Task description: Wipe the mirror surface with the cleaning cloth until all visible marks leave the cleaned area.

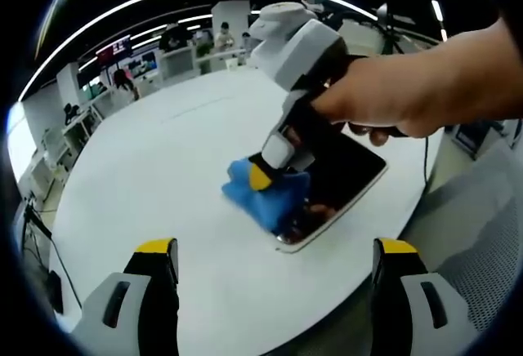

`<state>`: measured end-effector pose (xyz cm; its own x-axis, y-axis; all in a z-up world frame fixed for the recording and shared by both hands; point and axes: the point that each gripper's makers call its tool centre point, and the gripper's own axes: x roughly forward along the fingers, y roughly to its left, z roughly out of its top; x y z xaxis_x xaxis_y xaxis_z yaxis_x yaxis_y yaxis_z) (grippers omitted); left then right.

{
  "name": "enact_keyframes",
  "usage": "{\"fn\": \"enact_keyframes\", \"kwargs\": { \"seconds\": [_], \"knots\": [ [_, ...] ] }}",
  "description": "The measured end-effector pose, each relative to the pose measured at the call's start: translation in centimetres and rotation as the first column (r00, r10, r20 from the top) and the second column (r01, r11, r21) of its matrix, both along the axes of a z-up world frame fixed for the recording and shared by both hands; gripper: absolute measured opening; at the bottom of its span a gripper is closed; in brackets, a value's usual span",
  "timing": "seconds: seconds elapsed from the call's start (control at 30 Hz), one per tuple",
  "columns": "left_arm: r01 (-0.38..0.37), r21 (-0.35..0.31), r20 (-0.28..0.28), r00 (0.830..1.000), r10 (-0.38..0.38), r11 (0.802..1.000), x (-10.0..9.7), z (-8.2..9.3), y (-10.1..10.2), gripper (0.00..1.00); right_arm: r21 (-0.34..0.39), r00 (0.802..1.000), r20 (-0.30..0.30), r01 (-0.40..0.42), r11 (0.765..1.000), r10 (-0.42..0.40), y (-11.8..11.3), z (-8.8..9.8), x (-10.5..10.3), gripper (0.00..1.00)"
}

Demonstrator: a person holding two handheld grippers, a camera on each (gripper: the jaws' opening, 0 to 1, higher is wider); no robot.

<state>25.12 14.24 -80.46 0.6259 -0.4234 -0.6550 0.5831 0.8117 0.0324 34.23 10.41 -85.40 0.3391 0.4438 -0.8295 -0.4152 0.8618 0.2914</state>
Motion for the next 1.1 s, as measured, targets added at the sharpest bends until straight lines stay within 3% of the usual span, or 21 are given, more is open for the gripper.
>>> {"fn": "enact_keyframes", "kwargs": {
  "seconds": [0.63, 1.1],
  "knots": [
    [-0.004, 0.001, 0.007, 1.0, 0.004, 1.0, 0.1, 0.0, 0.1, 1.0, 0.012, 0.999, 0.028, -0.031, 0.999, 0.03, -0.1, 0.1, -0.2, 0.04],
    [-0.008, 0.0, 0.004, 1.0, 0.008, 1.0, 0.1, 0.1, 0.1, 1.0, 0.032, 0.999, 0.028, -0.035, 0.999, 0.034, -1.4, 0.0, -0.4, 0.04]
  ]
}}
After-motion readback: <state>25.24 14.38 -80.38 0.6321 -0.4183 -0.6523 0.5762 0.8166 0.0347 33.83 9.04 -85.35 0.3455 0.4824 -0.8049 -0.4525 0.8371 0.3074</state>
